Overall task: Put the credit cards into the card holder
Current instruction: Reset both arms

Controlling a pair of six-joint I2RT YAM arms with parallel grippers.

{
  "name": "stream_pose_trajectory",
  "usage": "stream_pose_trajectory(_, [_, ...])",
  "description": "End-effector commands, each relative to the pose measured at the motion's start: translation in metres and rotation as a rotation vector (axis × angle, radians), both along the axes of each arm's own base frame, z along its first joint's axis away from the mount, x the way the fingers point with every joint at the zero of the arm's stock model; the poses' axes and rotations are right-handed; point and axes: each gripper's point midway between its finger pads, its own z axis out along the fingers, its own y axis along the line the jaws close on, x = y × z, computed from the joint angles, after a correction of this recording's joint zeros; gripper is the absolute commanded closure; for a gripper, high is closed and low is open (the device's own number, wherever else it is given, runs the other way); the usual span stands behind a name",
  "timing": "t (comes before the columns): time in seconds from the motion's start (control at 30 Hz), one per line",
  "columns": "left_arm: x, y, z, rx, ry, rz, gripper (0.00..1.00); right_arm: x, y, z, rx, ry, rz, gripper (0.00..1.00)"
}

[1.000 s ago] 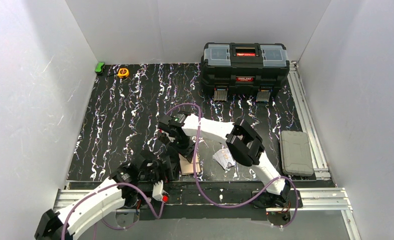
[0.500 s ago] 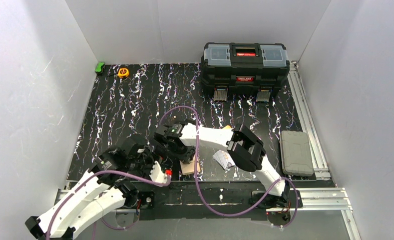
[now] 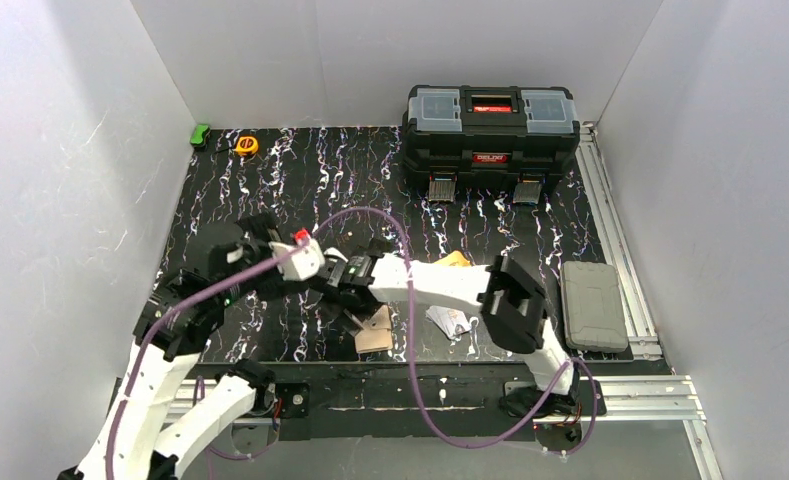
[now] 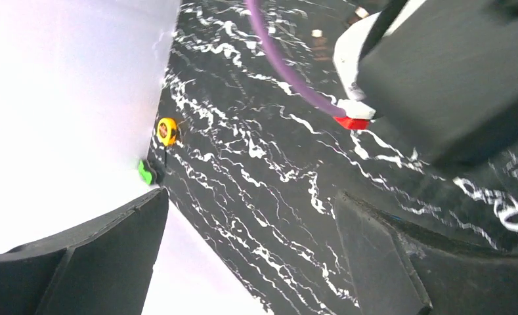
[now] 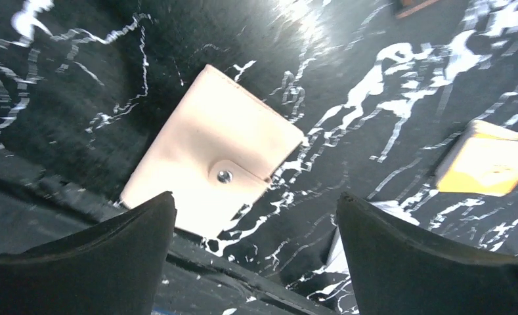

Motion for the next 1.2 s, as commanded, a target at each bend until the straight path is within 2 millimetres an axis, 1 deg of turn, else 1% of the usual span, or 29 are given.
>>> stream_pose_trajectory(0.0, [0.029, 0.004, 0.02, -0.212, 0.053, 0.185, 0.02, 0.037, 0.009, 0.116, 0.285, -0.171, -0.068, 0.02])
stream_pose_trajectory(0.07, [0.047, 0.009, 0.018, -0.282, 0.109, 0.258, 0.02, 0.05, -0.002, 0.143, 0.338, -0.206, -0.104, 0.02])
stream_pose_trajectory(0.13, [0.067, 0.017, 0.013, -0.367, 0.166, 0.332, 0.02, 0.064, -0.021, 0.161, 0.349, -0.249, -0.146, 0.02])
stream_pose_trajectory(0.2, [0.087, 0.028, -0.001, -0.427, 0.234, 0.415, 0.02, 0.082, -0.049, 0.174, 0.353, -0.297, -0.223, 0.02])
stream_pose_trajectory(0.23, [0.095, 0.033, -0.011, -0.455, 0.272, 0.453, 0.02, 0.094, -0.066, 0.178, 0.373, -0.328, -0.277, 0.02])
stream_pose_trajectory(0.27, [0.102, 0.044, -0.02, -0.487, 0.3, 0.509, 0.02, 0.105, -0.083, 0.184, 0.417, -0.365, -0.324, 0.02])
stream_pose_trajectory(0.33, [0.112, 0.048, -0.041, -0.554, 0.358, 0.575, 0.02, 0.124, -0.119, 0.181, 0.519, -0.412, -0.417, 0.02])
stream_pose_trajectory(0.37, [0.113, 0.049, -0.054, -0.59, 0.393, 0.605, 0.02, 0.137, -0.142, 0.18, 0.571, -0.458, -0.474, 0.02])
stream_pose_trajectory(0.43, [0.112, 0.043, -0.079, -0.637, 0.456, 0.627, 0.02, 0.156, -0.19, 0.178, 0.642, -0.585, -0.578, 0.02])
stream_pose_trajectory(0.47, [0.113, 0.041, -0.091, -0.659, 0.469, 0.634, 0.02, 0.162, -0.22, 0.169, 0.622, -0.66, -0.639, 0.02])
stream_pose_trajectory(0.53, [0.113, 0.04, -0.111, -0.701, 0.482, 0.674, 0.02, 0.167, -0.276, 0.16, 0.583, -0.826, -0.76, 0.02])
stream_pose_trajectory(0.57, [0.115, 0.041, -0.118, -0.717, 0.472, 0.684, 0.02, 0.167, -0.298, 0.154, 0.587, -0.911, -0.801, 0.02])
stream_pose_trajectory(0.6, [0.122, 0.042, -0.121, -0.737, 0.439, 0.685, 0.02, 0.167, -0.319, 0.151, 0.583, -0.992, -0.848, 0.02])
stream_pose_trajectory(0.63, [0.122, 0.042, -0.132, -0.753, 0.44, 0.704, 0.02, 0.165, -0.339, 0.147, 0.587, -1.061, -0.901, 0.02])
stream_pose_trajectory(0.7, [0.126, 0.042, -0.144, -0.779, 0.426, 0.709, 0.02, 0.16, -0.37, 0.138, 0.6, -1.181, -0.976, 0.02])
stream_pose_trajectory(0.73, [0.128, 0.042, -0.15, -0.793, 0.413, 0.713, 0.02, 0.157, -0.382, 0.132, 0.614, -1.227, -1.008, 0.02])
stream_pose_trajectory(0.77, [0.13, 0.043, -0.157, -0.803, 0.396, 0.719, 0.02, 0.156, -0.39, 0.123, 0.605, -1.235, -1.021, 0.02])
stream_pose_trajectory(0.83, [0.137, 0.044, -0.169, -0.818, 0.352, 0.709, 0.02, 0.158, -0.409, 0.103, 0.539, -1.211, -1.072, 0.02])
stream_pose_trajectory(0.9, [0.137, 0.045, -0.186, -0.819, 0.346, 0.713, 0.02, 0.161, -0.42, 0.087, 0.471, -1.187, -1.082, 0.02])
stream_pose_trajectory(0.97, [0.138, 0.049, -0.201, -0.813, 0.337, 0.729, 0.02, 0.167, -0.425, 0.078, 0.449, -1.165, -1.064, 0.02])
stream_pose_trajectory(1.07, [0.144, 0.055, -0.215, -0.844, 0.281, 0.743, 0.02, 0.176, -0.433, 0.066, 0.465, -1.14, -1.065, 0.02])
stream_pose_trajectory(1.1, [0.146, 0.057, -0.214, -0.854, 0.259, 0.746, 0.02, 0.178, -0.435, 0.062, 0.468, -1.134, -1.076, 0.02])
stream_pose_trajectory(1.17, [0.151, 0.06, -0.21, -0.868, 0.217, 0.741, 0.02, 0.184, -0.44, 0.062, 0.476, -1.148, -1.105, 0.02])
